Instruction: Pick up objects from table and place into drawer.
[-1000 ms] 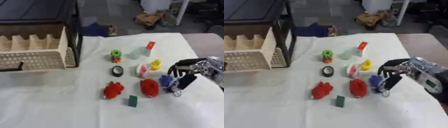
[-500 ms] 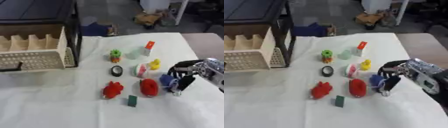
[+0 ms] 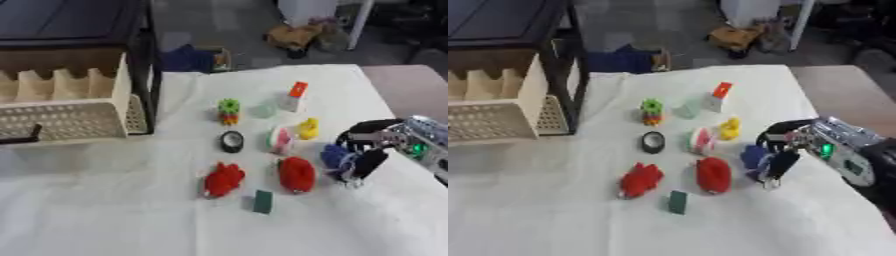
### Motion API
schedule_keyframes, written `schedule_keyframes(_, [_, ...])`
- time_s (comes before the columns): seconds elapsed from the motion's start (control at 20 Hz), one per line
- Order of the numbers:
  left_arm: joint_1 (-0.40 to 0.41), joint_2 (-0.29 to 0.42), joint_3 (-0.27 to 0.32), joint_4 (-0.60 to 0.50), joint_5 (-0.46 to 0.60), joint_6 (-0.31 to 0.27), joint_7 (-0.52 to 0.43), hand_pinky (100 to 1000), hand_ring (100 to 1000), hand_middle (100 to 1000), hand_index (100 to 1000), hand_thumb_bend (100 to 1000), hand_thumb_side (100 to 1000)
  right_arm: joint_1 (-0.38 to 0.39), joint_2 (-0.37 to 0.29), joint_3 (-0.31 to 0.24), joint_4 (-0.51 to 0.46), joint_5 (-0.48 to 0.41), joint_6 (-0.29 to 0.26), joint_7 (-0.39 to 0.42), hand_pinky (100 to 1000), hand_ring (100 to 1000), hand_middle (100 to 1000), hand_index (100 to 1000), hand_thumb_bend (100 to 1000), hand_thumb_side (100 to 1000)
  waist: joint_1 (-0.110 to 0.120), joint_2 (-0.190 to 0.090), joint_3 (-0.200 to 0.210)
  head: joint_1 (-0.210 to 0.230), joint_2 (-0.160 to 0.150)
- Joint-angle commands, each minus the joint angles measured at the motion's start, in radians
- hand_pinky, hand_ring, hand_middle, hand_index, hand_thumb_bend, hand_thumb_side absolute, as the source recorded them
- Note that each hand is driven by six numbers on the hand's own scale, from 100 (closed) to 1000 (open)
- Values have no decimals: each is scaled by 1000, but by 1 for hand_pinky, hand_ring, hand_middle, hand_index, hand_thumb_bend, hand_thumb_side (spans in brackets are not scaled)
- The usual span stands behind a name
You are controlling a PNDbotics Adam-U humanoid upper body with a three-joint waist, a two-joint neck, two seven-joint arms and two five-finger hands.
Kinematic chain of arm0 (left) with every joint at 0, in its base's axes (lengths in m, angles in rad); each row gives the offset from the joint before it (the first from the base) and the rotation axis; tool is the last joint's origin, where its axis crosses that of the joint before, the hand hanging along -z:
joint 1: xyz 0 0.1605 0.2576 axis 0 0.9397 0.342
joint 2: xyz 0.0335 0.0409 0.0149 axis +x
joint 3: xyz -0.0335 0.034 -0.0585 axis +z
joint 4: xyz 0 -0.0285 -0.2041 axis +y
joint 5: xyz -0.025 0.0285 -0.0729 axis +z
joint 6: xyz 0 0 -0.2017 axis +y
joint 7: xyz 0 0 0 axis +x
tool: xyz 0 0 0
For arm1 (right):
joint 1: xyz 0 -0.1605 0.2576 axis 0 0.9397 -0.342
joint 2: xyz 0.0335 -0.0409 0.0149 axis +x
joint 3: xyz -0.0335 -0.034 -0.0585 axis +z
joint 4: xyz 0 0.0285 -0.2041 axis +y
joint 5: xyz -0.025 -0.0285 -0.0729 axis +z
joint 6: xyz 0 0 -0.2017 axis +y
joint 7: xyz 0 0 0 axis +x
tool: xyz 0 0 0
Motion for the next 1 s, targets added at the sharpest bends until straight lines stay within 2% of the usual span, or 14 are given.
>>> schedule_keyframes(0.05, [-7, 13, 12, -12, 3, -1, -3, 100, 100, 100, 656, 338, 1000, -11, -19, 0, 3, 1, 4, 2, 625, 744, 703, 902, 355, 503, 1, -11, 1, -4, -10])
schedule_keyframes(0.2, [-5, 14, 13, -12, 5, 0, -4, 100, 100, 100, 654, 337, 1000, -13, -16, 0, -1, -7, 9, -5, 610, 740, 694, 883, 324, 497, 1, -11, 0, -5, -10])
schedule_keyframes(0.35, [-3, 13, 13, -12, 7, 0, -5, 100, 100, 100, 650, 333, 1000, -14, -15, -2, -3, -16, 18, -20, 587, 727, 674, 831, 224, 477, 1, -12, 0, -5, -11])
schedule_keyframes(0.4, [-2, 13, 14, -12, 8, 0, -5, 100, 100, 100, 650, 332, 1000, -14, -15, -2, -3, -20, 21, -27, 586, 726, 673, 829, 218, 475, 1, -12, 1, -5, -11])
schedule_keyframes(0.45, [-2, 13, 14, -12, 8, 0, -5, 100, 100, 100, 649, 331, 1000, -14, -15, -3, -5, -24, 25, -34, 574, 718, 666, 808, 157, 451, 1, -12, 0, -5, -11])
schedule_keyframes(0.5, [-2, 13, 15, -12, 9, 0, -5, 100, 100, 100, 649, 331, 1000, -14, -15, -4, -6, -28, 28, -41, 574, 718, 666, 807, 151, 448, 1, -12, 0, -5, -11])
schedule_keyframes(0.55, [-2, 13, 15, -12, 10, 0, -5, 100, 100, 100, 648, 331, 1000, -14, -16, -4, -8, -31, 31, -47, 566, 711, 659, 796, 104, 416, 1, -12, 0, -5, -11])
schedule_keyframes(1.0, [0, 11, 16, -12, 13, -1, -5, 100, 100, 100, 642, 317, 1000, -16, -16, -11, -17, -72, 66, -113, 538, 693, 627, 756, 100, 280, 0, -13, 0, -4, -12])
